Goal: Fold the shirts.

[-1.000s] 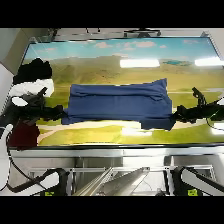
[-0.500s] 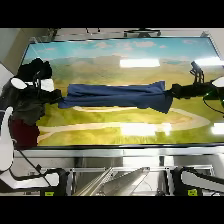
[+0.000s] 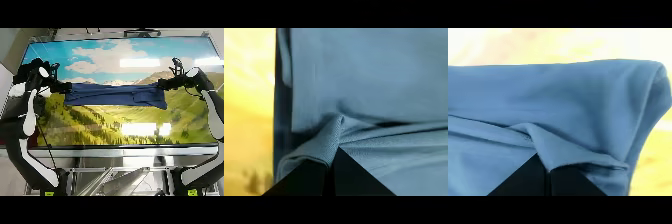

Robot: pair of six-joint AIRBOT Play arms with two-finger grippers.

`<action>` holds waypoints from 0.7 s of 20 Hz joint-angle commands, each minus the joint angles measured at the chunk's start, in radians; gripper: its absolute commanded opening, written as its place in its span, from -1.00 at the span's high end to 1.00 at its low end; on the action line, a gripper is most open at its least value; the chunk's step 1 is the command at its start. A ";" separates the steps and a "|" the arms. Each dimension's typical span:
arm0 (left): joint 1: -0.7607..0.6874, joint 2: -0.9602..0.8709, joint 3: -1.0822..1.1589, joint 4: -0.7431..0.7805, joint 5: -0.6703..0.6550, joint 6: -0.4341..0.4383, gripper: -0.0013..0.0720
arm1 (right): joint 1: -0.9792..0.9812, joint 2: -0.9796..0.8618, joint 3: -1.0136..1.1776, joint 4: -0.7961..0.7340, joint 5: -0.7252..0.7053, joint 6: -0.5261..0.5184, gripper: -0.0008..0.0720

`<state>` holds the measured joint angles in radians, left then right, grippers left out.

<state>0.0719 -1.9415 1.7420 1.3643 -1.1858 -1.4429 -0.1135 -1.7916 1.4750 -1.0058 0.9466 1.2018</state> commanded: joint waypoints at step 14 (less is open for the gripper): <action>-0.036 -0.117 0.328 0.048 -0.236 -0.024 -0.94 | -0.064 -0.043 0.141 -0.016 0.196 0.056 -0.81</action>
<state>0.0376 -2.0651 2.0277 1.4307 -1.3560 -1.4666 -0.1375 -1.8324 1.5833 -1.0954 1.0241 1.2297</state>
